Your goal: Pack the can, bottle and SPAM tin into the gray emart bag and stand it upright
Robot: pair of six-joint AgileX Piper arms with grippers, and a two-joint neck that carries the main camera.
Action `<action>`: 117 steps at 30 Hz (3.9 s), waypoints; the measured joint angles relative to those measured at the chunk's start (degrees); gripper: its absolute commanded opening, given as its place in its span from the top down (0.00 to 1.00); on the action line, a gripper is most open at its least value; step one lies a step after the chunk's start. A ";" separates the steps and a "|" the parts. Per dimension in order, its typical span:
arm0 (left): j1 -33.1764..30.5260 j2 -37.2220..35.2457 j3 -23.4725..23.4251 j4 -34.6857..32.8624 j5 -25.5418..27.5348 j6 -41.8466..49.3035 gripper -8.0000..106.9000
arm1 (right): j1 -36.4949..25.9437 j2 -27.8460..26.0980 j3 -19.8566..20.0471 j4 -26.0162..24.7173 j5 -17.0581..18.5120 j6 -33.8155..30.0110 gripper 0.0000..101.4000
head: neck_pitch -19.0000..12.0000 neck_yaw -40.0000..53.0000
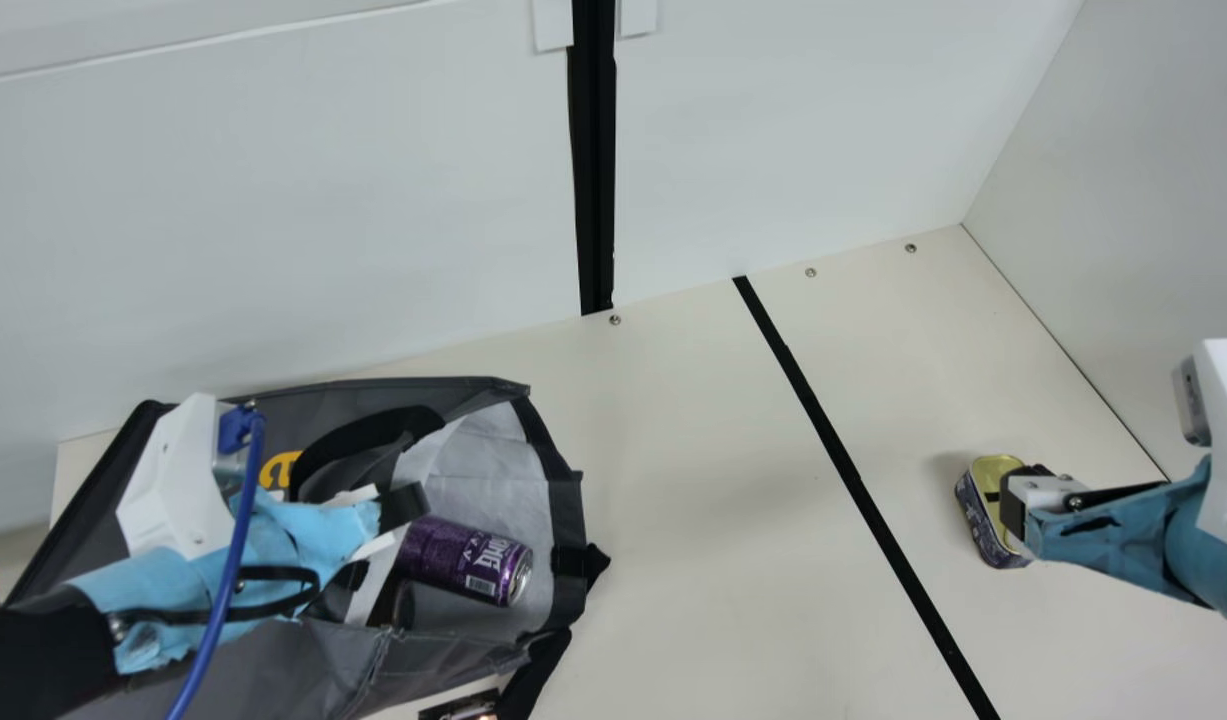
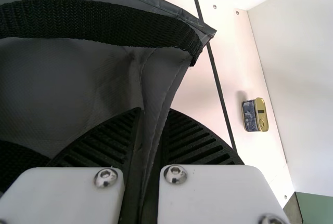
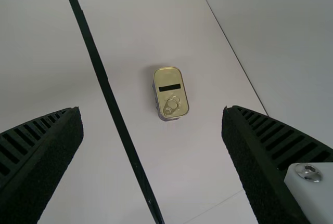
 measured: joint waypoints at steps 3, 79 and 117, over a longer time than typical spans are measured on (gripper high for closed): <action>0.00 0.00 0.00 0.00 0.00 0.00 1.00 | -0.37 -0.28 0.07 0.11 0.00 0.22 0.06 | 0.00 0.00; 0.00 0.00 0.00 0.00 0.00 0.00 1.00 | -6.88 18.21 -5.33 4.32 -0.13 -12.82 0.06 | 0.00 0.09; 0.00 0.00 0.00 0.00 0.00 0.00 1.00 | -17.20 31.55 0.13 11.95 -6.64 -30.23 0.06 | 0.00 0.09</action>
